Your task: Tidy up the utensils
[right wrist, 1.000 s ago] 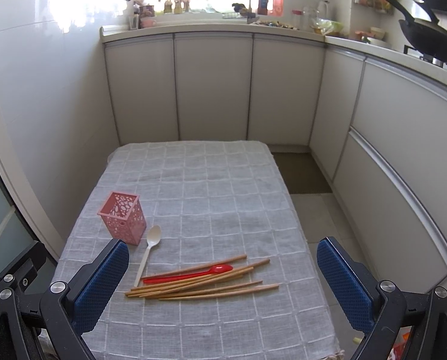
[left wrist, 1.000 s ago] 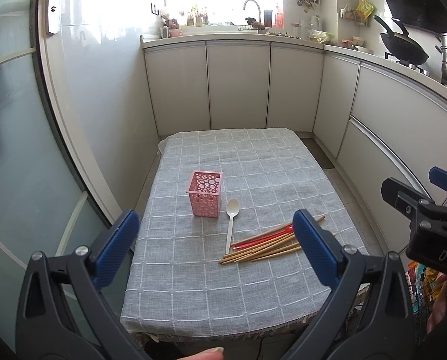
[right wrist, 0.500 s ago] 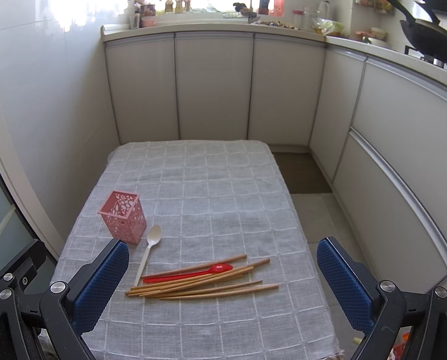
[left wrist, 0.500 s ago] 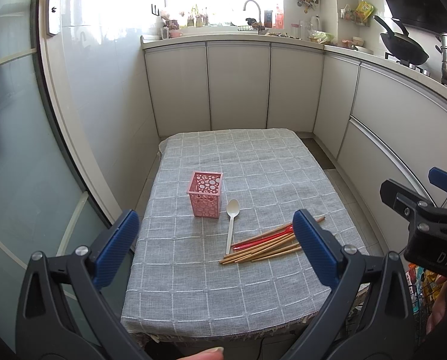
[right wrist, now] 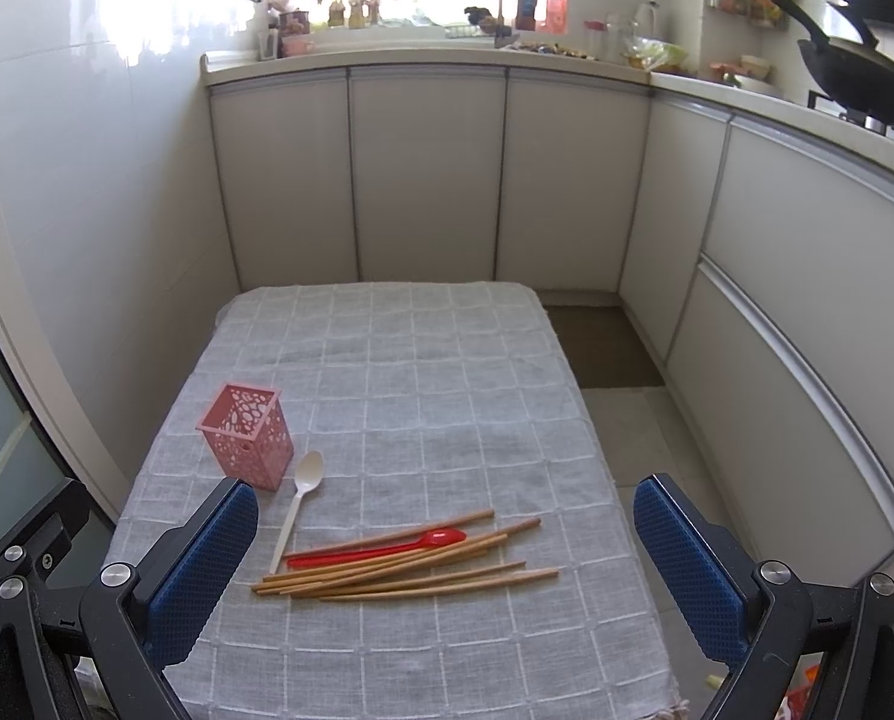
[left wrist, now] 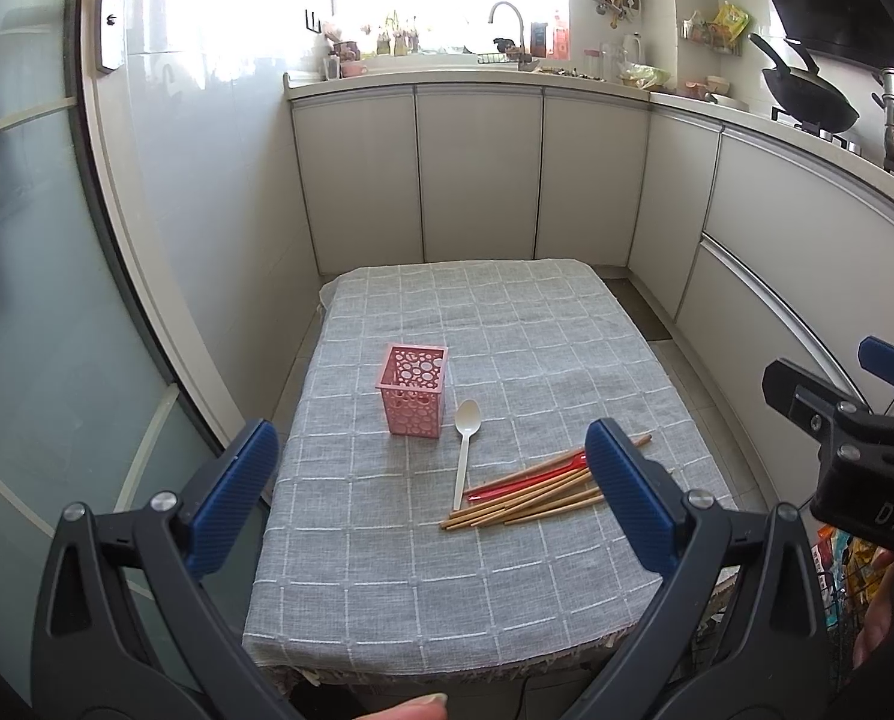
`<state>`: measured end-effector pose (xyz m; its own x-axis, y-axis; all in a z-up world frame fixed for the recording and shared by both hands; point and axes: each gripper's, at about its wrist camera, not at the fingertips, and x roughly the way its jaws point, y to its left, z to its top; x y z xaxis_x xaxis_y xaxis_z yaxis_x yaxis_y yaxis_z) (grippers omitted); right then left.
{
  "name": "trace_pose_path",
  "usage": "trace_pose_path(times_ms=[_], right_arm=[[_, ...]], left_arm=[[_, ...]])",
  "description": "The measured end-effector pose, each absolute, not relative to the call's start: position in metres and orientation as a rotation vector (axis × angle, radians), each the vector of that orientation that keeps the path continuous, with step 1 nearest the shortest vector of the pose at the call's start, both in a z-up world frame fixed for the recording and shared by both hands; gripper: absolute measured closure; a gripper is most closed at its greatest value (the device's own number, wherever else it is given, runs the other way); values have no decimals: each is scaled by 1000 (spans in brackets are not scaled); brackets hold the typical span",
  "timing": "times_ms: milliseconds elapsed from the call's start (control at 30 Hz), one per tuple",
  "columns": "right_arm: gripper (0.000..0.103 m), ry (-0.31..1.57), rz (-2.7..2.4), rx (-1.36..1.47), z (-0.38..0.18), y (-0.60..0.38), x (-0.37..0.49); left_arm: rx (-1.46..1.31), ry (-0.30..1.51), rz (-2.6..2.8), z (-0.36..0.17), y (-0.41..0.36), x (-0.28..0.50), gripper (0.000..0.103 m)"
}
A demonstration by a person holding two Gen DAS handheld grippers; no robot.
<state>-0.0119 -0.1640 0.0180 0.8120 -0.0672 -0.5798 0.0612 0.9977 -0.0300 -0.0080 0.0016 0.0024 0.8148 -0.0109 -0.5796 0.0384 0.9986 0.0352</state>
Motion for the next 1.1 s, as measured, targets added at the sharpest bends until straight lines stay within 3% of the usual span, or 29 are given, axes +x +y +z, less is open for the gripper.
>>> trace_pose_path(times_ms=[733,1100], right_arm=[[0,634,-77,-17,16,-169,-7],[0,862,-106,74,-33,-215,69]], left_arm=[[46,633,-17,-2,3,2,1],[120,769,-78,-48,-14,75,1]])
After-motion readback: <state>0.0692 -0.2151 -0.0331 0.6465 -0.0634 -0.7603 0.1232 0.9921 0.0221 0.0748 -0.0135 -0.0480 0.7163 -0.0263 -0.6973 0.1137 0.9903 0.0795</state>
